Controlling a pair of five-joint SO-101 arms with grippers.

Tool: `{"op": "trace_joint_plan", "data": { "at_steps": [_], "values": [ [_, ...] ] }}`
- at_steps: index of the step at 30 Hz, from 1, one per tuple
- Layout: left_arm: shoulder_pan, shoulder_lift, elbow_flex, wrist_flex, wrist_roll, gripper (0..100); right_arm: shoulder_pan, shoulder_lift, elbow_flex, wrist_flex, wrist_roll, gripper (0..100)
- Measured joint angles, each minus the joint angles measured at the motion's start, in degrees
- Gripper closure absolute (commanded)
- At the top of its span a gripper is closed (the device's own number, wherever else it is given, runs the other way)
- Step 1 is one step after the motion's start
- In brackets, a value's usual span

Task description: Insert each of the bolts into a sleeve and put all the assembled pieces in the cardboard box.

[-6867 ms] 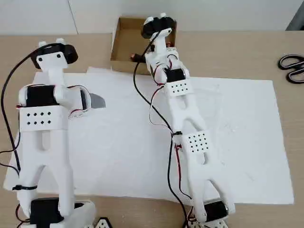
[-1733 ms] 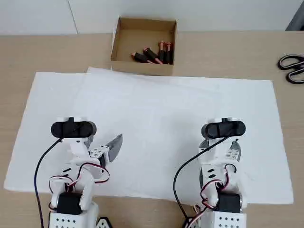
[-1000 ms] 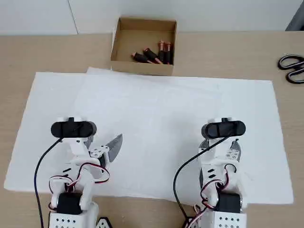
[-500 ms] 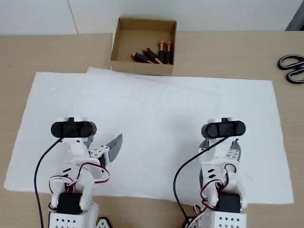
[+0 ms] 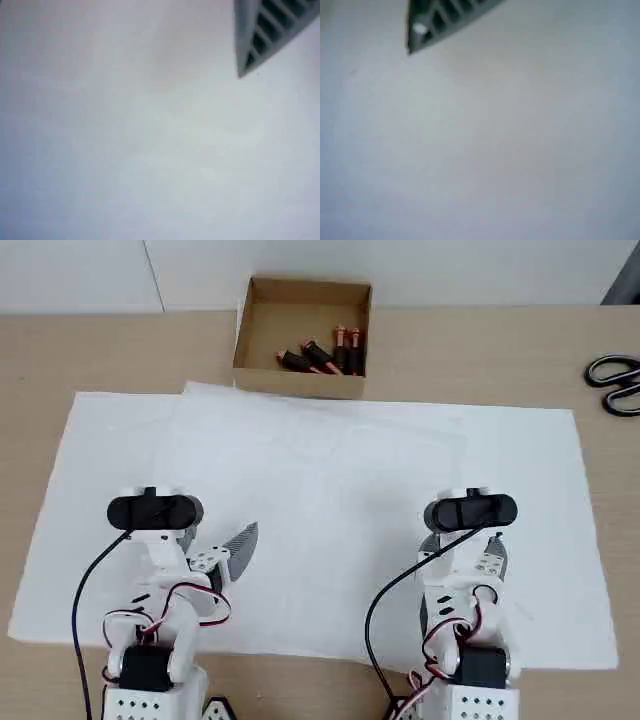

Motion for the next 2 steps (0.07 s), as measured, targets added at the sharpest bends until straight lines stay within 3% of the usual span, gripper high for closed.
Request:
{"op": "trace_joint_plan", "data": {
  "at_steps": [2],
  "values": [
    [0.0, 0.0, 0.0, 0.0, 0.0, 69, 0.0, 0.0, 0.0, 0.0, 0.0, 70.1]
  ]
}}
